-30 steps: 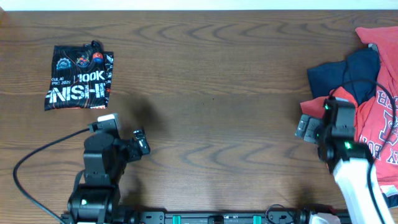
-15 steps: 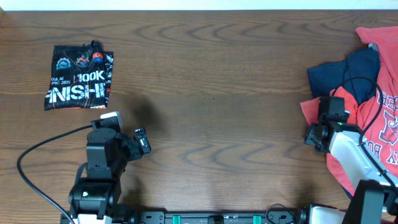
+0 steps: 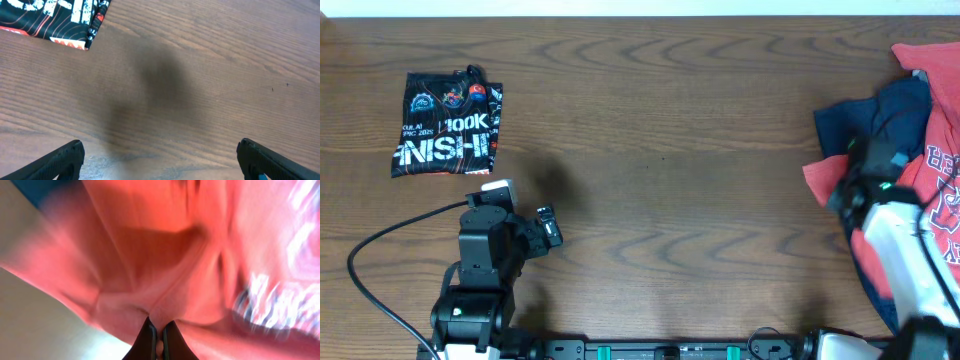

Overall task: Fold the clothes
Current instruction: 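Reach the right gripper into the pile and grasp the red t-shirt, then pull the red t-shirt left onto the table center with right gripper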

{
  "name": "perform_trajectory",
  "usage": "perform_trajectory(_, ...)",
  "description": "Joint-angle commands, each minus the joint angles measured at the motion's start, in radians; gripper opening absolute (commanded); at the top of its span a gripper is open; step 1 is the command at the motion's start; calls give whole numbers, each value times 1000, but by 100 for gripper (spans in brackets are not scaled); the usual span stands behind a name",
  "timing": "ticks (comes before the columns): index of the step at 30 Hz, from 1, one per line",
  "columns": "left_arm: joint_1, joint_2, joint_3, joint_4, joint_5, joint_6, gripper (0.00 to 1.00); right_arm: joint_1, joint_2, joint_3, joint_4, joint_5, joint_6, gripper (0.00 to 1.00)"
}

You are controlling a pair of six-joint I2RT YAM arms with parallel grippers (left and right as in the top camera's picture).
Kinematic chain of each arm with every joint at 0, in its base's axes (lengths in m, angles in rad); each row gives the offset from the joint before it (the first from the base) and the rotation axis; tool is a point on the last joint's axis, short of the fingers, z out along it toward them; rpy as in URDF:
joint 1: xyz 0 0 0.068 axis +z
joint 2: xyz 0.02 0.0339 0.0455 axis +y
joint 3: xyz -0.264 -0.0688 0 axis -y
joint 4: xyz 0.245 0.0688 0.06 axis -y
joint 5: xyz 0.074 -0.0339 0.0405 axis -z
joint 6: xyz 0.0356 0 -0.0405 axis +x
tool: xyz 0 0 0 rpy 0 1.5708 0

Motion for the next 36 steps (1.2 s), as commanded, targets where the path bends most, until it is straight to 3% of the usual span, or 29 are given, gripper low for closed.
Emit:
perform_trajectory(1,6,-2,18,-2,-1,-5,98,-22,-77,240,12,-47,-135,1)
perform_trajectory(8,6,-2,18,-2,-1,-5,98,-23,-79,563,-79,-291,-290,1)
perform_trajectory(16,6,-2,18,-2,-1,-5,98,-11,-93,642,-111,-958,-425,1)
perform_trajectory(18,6,-2,18,-2,-1,-5,98,13,-90,641,-153,-1044,-425,1)
perform_trajectory(26,6,-2,18,2,-1,-5,98,266,-38,577,-273,-1056,-519,1)
perform_trajectory(31,6,-2,18,3,-1,-5,98,469,57,524,-128,-1043,-503,1)
perform_trajectory(36,6,-2,18,2,-1,-5,98,621,212,522,85,-921,-388,1)
